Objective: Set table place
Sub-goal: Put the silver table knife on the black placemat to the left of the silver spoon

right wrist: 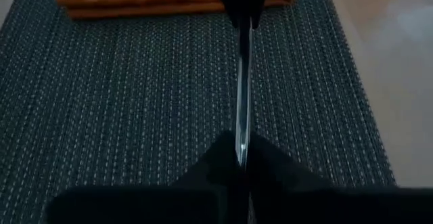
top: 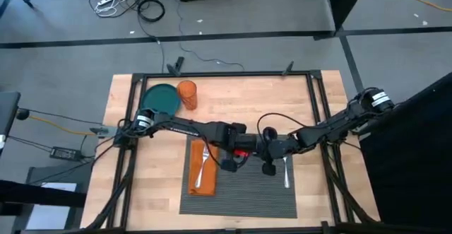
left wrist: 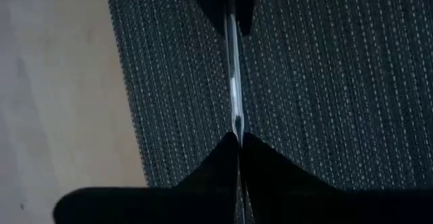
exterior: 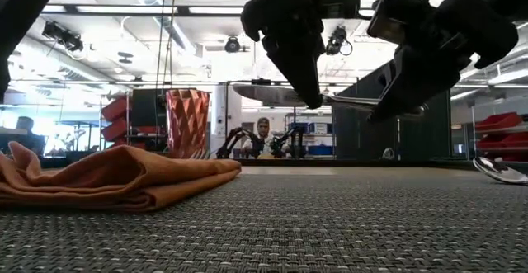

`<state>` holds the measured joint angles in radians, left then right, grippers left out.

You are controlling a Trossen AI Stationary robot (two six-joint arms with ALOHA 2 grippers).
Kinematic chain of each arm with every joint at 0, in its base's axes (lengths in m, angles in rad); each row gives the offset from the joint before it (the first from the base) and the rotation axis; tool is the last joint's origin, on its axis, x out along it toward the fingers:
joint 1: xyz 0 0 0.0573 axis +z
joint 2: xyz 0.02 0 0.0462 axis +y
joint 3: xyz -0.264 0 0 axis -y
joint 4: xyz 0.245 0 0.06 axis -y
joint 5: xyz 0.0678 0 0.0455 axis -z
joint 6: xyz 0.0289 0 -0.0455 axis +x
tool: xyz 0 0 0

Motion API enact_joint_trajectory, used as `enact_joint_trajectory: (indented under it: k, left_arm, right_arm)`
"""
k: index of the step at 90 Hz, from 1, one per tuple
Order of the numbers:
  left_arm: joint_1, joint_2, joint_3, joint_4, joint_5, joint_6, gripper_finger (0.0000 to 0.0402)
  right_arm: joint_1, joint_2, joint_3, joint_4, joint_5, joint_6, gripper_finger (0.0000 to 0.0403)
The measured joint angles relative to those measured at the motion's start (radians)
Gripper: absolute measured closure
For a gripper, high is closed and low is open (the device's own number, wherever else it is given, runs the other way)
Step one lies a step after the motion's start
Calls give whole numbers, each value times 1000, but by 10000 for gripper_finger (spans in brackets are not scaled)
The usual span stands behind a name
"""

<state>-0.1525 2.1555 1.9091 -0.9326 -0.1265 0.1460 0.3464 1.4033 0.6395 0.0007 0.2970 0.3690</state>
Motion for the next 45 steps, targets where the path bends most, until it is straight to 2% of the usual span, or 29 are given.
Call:
enact_joint_trajectory:
  k: [29,45]
  left_arm:
    - [2,-2,6,-25,-99,-23,286]
    - [0,-4,50,-69,-133,-39,264]
  right_arm:
    - [0,0,0,-75,-8,83,402]
    - [4,-1,0,-107,-6,158,403]
